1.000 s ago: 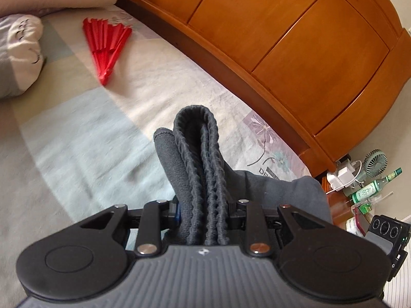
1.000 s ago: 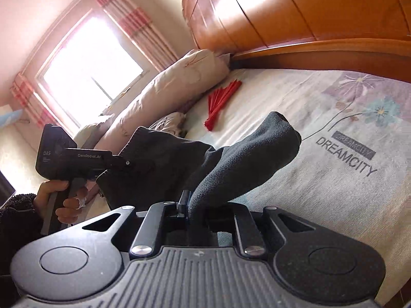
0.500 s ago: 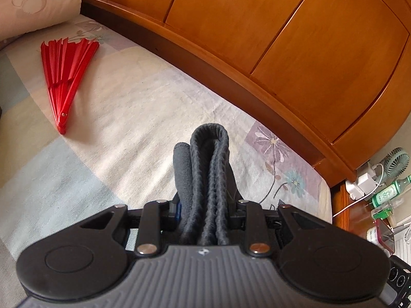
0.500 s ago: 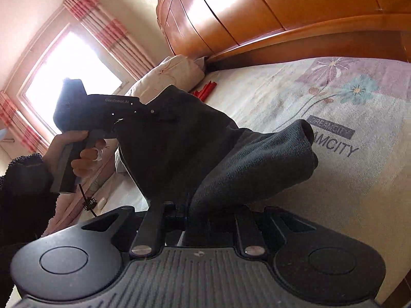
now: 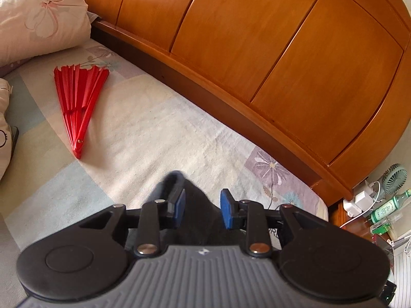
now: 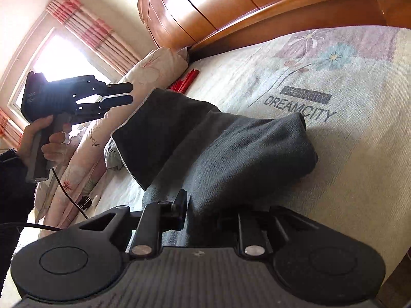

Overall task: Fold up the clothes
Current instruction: 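Carry the folded sweatpants with both grippers toward the headboard and lower them, then open both grippers and release the sweatpants onto the bed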

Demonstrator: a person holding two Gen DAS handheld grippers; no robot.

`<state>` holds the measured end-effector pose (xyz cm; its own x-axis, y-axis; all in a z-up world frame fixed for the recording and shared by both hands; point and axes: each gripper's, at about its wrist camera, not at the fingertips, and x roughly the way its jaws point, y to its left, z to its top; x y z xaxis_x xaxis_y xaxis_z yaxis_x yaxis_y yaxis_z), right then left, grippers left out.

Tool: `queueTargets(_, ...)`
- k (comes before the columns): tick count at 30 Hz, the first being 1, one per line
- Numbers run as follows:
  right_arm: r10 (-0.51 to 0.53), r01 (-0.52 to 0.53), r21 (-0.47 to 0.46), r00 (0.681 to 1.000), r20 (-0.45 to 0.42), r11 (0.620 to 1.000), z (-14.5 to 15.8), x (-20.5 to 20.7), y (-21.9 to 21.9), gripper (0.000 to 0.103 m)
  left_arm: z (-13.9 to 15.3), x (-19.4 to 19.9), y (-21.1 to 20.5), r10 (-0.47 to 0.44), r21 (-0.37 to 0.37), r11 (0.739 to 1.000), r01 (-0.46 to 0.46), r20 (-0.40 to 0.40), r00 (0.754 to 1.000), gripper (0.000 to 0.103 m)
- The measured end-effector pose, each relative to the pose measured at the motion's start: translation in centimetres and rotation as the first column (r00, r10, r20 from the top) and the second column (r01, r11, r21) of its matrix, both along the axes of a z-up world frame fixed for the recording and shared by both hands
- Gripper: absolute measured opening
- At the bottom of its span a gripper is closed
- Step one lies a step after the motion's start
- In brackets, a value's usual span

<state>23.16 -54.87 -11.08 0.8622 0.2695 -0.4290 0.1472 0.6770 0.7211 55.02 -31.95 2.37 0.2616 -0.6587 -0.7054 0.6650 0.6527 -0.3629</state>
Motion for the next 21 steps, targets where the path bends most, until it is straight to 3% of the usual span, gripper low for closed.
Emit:
queueTargets(1,-0.007,0.007,0.019,1.000,0.001,1.000,-0.2,-0.2,-0.2,0.031,0.2,-0.3,0.2,-0.004,-0.001,1.000,0.004,0.001,1.000,0.031)
queueTargets(3,-0.037,0.037,0.071,0.999,0.004,0.997,-0.7,-0.6,-1.0,0.054,0.4,-1.4,0.4,-0.032,0.001,0.999,0.032,0.005,0.999,0.033)
queueTargets(4,-0.056,0.056,0.097,0.998,0.006,0.994,-0.9,-0.8,-1.5,0.057,0.2,-2.0,0.5,-0.050,0.003,0.999,0.050,0.001,0.999,0.034)
queueTargets(9,-0.120,0.109,0.261,0.992,0.026,0.959,-2.6,-0.2,-4.3,0.059,-3.3,-5.9,-0.2,-0.163,-0.001,0.986,0.164,-0.084,0.983,0.037)
queueTargets(10,-0.130,0.119,0.255,0.991,0.026,0.959,-2.5,0.1,-4.7,0.058,-4.4,-6.7,-0.4,-0.184,0.001,0.983,0.185,-0.104,0.977,0.037)
queueTargets(12,-0.148,0.143,0.187,0.989,0.016,0.972,-1.8,0.8,-5.0,0.049,-6.5,-7.9,-0.8,-0.199,0.020,0.979,0.204,-0.144,0.969,0.037)
queueTargets(14,-0.148,0.147,0.027,0.989,0.013,0.989,-0.6,1.3,-4.6,0.031,-8.6,-8.9,-1.0,-0.204,0.045,0.976,0.215,-0.183,0.962,0.037)
queueTargets(16,-0.130,0.128,-0.132,0.991,-0.006,0.983,0.3,1.7,-3.8,0.030,-10.0,-9.6,-1.0,-0.201,0.065,0.974,0.218,-0.199,0.959,0.037)
queueTargets(19,-0.139,0.120,-0.249,0.988,-0.062,0.961,0.4,1.6,-3.0,0.032,-10.6,-10.1,-0.4,-0.188,0.065,0.977,0.206,-0.208,0.960,0.039)
queueTargets(21,-0.171,0.146,-0.307,0.984,-0.058,0.940,1.0,0.8,-2.4,0.039,-9.7,-10.1,0.2,-0.173,0.060,0.980,0.188,-0.190,0.966,0.042)
